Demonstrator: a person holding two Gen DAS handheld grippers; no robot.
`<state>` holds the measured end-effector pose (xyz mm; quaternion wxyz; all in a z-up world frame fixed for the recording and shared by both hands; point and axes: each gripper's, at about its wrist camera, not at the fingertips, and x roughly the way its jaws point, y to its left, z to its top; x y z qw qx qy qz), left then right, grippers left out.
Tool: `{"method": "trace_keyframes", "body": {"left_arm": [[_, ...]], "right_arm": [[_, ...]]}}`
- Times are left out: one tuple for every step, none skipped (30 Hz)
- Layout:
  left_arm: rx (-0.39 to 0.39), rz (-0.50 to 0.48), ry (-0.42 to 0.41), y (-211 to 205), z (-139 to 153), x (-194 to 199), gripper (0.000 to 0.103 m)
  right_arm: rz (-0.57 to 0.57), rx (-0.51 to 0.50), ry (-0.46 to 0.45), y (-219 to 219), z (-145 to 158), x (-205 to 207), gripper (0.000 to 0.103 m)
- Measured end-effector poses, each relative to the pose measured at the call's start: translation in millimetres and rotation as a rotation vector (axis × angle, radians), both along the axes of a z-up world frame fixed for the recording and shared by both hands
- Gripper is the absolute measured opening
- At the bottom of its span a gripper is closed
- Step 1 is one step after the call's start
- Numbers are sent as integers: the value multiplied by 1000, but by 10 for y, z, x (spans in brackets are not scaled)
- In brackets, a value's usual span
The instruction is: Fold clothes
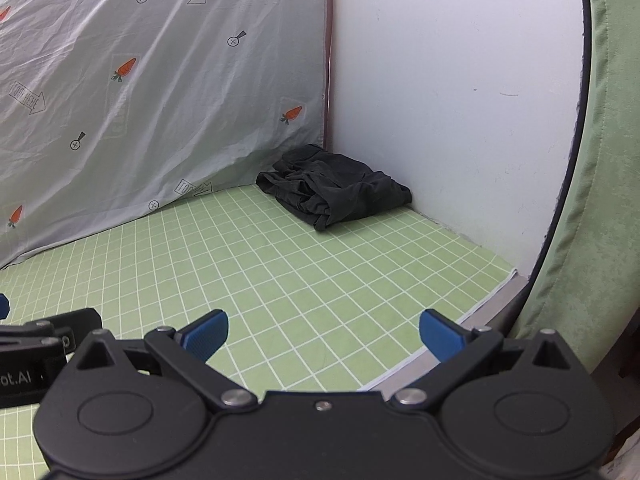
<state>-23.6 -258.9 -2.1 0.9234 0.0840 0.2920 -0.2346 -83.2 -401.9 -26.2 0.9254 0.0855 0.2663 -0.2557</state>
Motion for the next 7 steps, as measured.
{"method": "trace_keyframes", "body": {"left_arm": [[-1, -1, -1, -3, 1, -7, 103], [-1, -2, -2, -6, 3, -14, 103], [-1, -2, -4, -10, 6, -17, 103], [0, -1, -6, -15, 9, -19, 103], [1, -2, -8, -16, 13, -24, 103], [1, -2, -9, -17, 16, -29, 103], [2, -2, -10, -17, 20, -34, 103]], "right_arm": [[-1, 0, -1, -1, 2, -7, 103], [-2, 0, -2, -4, 3, -13, 103], [-3, 1, -2, -6, 5, -20, 103], [-5, 0, -4, -10, 7, -24, 103], [-7, 0, -5, -14, 10, -29, 103], [-8, 0, -6, -17, 13, -33, 103], [-7, 0, -7, -16, 12, -37, 103]]}}
